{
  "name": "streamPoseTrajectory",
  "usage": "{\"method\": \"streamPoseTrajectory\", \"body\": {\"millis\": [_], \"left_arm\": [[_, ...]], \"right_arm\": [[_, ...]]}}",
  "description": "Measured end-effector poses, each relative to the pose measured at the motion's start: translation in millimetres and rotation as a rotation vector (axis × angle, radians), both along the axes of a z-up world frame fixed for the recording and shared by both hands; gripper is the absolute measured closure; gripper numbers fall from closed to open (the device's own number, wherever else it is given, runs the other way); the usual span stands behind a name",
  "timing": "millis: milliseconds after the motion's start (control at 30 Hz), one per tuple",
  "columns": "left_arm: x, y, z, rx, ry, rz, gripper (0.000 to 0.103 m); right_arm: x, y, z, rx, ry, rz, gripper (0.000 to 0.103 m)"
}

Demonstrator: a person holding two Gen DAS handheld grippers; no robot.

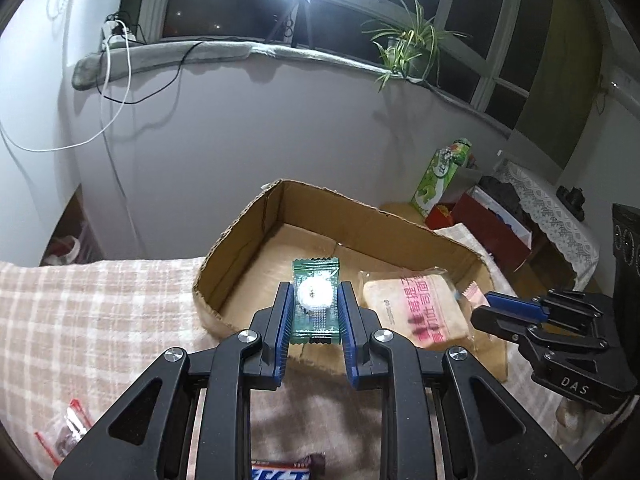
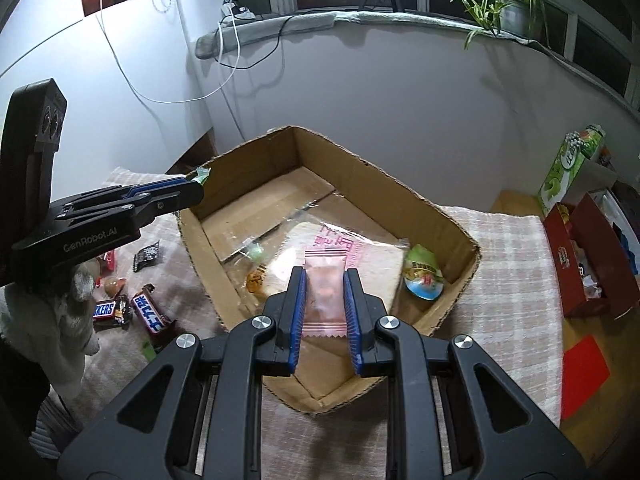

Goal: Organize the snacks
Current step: 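Carry both snacks into the box and open both tools to release them, then withdraw both open tools from the box back over the remaining snacks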

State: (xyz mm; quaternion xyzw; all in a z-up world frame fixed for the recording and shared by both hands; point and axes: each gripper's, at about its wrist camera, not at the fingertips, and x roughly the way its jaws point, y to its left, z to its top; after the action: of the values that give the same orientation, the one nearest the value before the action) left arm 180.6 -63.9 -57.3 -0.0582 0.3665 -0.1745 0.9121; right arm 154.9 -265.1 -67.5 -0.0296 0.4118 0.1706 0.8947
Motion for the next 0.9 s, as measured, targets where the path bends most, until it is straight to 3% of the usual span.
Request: {"method": "streamPoseTrajectory", "body": {"millis": [300, 333, 400, 433, 900], "left_arm": [[4.5, -11.6, 1.7, 0.024, 0.007, -0.014, 0.081], [4.7, -12.6, 2.2, 0.027, 0.008, -0.013, 0.078], [5.0, -13.2, 3.4, 0.028, 0.007, -0.005, 0.062], [5.3, -12.9, 4.0, 0.027, 0.006, 0.000, 0.050], [-21.0, 2.9, 26.1, 0.018, -0.052, 0.012, 0.049]], "right_arm": [[0.6, -3.9, -0.8, -0.006, -0.008, -0.012, 0.082], [0.0, -3.8, -0.7, -0.008, -0.008, -0.014, 0.081], [-1.1, -4.4, -0.2, -0.014, -0.011, -0.017, 0.069], [-1.9, -4.3, 0.4, -0.016, -0.014, -0.020, 0.057], [-21.2, 4.8, 15.6, -0.025, -0.051, 0.007, 0.054]]}}
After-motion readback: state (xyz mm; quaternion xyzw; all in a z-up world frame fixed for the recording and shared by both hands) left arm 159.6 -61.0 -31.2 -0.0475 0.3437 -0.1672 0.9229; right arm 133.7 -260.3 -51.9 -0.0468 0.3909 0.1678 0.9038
